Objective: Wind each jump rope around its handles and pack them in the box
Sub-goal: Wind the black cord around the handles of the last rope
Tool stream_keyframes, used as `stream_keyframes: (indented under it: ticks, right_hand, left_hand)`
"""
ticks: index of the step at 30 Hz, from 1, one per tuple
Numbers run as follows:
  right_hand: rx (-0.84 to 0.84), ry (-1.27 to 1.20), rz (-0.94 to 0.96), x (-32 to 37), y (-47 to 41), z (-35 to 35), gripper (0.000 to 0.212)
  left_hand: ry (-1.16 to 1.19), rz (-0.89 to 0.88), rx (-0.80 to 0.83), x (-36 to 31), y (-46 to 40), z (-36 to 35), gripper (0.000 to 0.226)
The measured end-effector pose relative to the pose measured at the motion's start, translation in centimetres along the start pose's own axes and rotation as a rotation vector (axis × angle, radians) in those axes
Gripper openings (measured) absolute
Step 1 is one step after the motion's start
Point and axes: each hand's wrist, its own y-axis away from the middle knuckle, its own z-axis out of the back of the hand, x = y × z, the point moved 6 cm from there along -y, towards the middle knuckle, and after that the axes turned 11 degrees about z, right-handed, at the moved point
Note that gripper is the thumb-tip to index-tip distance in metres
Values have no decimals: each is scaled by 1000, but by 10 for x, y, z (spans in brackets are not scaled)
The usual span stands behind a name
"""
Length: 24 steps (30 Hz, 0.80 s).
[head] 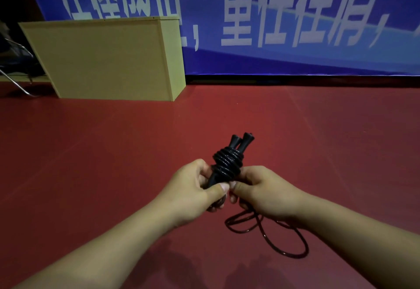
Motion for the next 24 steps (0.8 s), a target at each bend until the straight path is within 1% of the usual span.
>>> stream_keyframes:
  ticks: [3,6,9,12,15,16,19,22,24]
  right_hand:
    - [29,149,30,2,-1,1,19]
    - [57,247,69,6,-1,2,18]
    - [56,286,82,4,-2,3,17]
    - [82,310,85,3,-2,1,13]
    - [95,325,72,1,-2,-1,10]
    - [89,309,68,1,-2,-1,11]
    - [44,237,42,1,-5,0,12]
    - [-3,217,29,4,-8,3,22]
    - [-6,183,14,4,-9,4,22]
  left_hand:
    - [20,22,63,2,-1,-5,15]
    - [16,47,63,4,-4,-5,14]
    - [-23,37,50,2,-4,-3,16]
    - [-46,73,67,4,-4,-2,19]
    - [-93,65,101,4,-5,-2,9]
    - [-101,51,91,4,-6,0,6]
    - [-96,24,0,3,-10,7,8]
    - [-31,17,-76,1,-14,12,14]
    - [-6,14,-140,-1,-17,18,16]
